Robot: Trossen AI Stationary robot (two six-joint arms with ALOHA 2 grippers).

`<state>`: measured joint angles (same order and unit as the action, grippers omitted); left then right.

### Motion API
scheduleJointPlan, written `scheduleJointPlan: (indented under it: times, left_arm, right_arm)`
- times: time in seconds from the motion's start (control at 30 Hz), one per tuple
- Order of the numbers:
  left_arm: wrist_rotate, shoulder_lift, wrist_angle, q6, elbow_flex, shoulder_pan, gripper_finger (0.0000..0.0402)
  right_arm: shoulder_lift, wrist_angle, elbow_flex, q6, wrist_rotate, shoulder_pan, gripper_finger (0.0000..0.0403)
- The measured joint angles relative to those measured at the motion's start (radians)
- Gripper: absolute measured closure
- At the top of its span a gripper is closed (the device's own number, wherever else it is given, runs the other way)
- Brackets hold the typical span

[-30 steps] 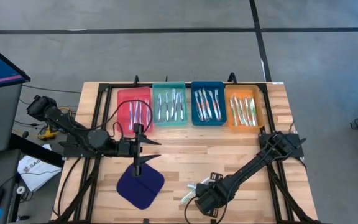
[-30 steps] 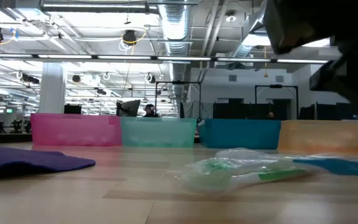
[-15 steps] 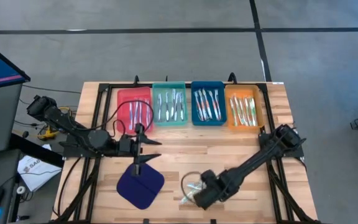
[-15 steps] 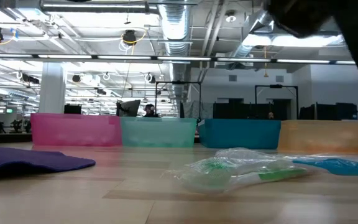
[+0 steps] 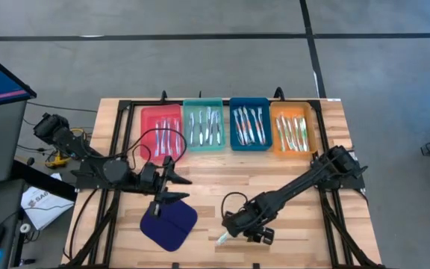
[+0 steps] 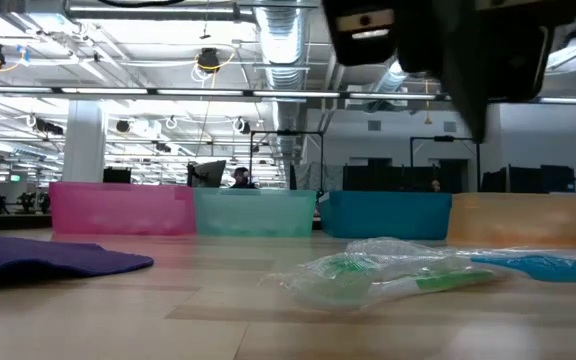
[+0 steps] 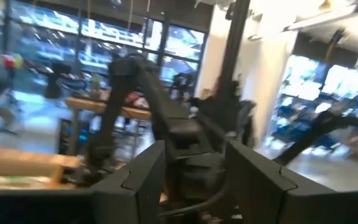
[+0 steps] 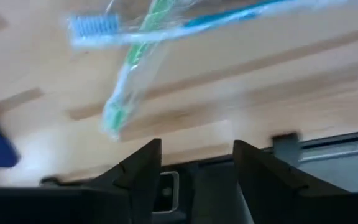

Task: Pick & Place Toothbrushes
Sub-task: Put the blue toothbrush into the red bin

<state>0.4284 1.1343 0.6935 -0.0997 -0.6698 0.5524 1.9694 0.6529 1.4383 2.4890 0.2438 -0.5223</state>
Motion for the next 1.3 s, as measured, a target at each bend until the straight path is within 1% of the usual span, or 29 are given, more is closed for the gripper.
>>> scheduleJointPlan:
  times: [0.03, 0.13, 0.23, 0.33, 0.47, 0.57, 0.67, 0.73, 0.77, 0.83, 0.87, 0.93, 1.0, 1.17, 1.3]
  left_arm:
    - [0.000, -0.003, 0.001, -0.026, 0.000, 0.013, 0.0238]
    - [-0.001, -0.017, -0.010, -0.093, 0.000, 0.051, 0.0238]
    - [-0.001, -0.048, -0.022, -0.129, 0.000, 0.086, 0.0238]
    - [0.000, -0.083, -0.040, -0.145, 0.000, 0.115, 0.0238]
    - [0.021, -0.139, -0.069, -0.154, 0.000, 0.132, 0.0238]
    - [0.032, -0.174, -0.074, -0.219, 0.000, 0.137, 0.0238]
    - [0.033, -0.200, -0.076, -0.289, 0.000, 0.137, 0.0238]
    - [0.033, -0.212, -0.079, -0.313, 0.000, 0.137, 0.0238]
    - [0.032, -0.215, -0.077, -0.325, 0.000, 0.137, 0.0238]
    - [0.028, -0.219, -0.084, -0.328, 0.000, 0.137, 0.0238]
    - [0.018, -0.219, -0.088, -0.329, 0.000, 0.137, 0.0238]
    - [0.003, -0.218, -0.090, -0.331, 0.000, 0.137, 0.0238]
    - [-0.010, -0.217, -0.090, -0.352, 0.000, 0.137, 0.0238]
    - [-0.016, -0.217, -0.093, -0.381, 0.000, 0.137, 0.0238]
    - [-0.016, -0.217, -0.093, -0.402, 0.000, 0.137, 0.0238]
  right_arm:
    - [0.000, -0.028, -0.011, 0.008, 0.001, 0.007, 0.0207]
    - [0.000, -0.025, -0.020, 0.019, -0.006, 0.034, 0.0197]
    - [0.000, -0.022, -0.019, 0.020, -0.023, 0.063, 0.0194]
    - [-0.017, -0.032, -0.012, -0.001, -0.079, 0.086, 0.0194]
    - [-0.042, -0.050, 0.020, -0.064, -0.183, 0.104, 0.0197]
    - [-0.045, -0.068, 0.040, -0.119, -0.252, 0.113, 0.0198]
    - [-0.046, -0.154, 0.051, -0.283, -0.295, 0.115, 0.0197]
    - [-0.046, -0.238, 0.051, -0.444, -0.294, 0.114, 0.0197]
    - [-0.046, -0.282, 0.051, -0.550, -0.286, 0.113, 0.0198]
    - [-0.046, -0.368, 0.051, -0.743, -0.236, 0.105, 0.0199]
    - [-0.046, -0.398, 0.052, -0.811, -0.200, 0.101, 0.0200]
    - [-0.046, -0.429, 0.052, -0.883, -0.128, 0.097, 0.0202]
    - [-0.046, -0.432, 0.052, -0.871, -0.082, 0.097, 0.0203]
    - [-0.046, -0.445, 0.052, -0.671, -0.085, 0.101, 0.0207]
    - [-0.037, -0.513, 0.051, -0.535, -0.087, 0.118, 0.0206]
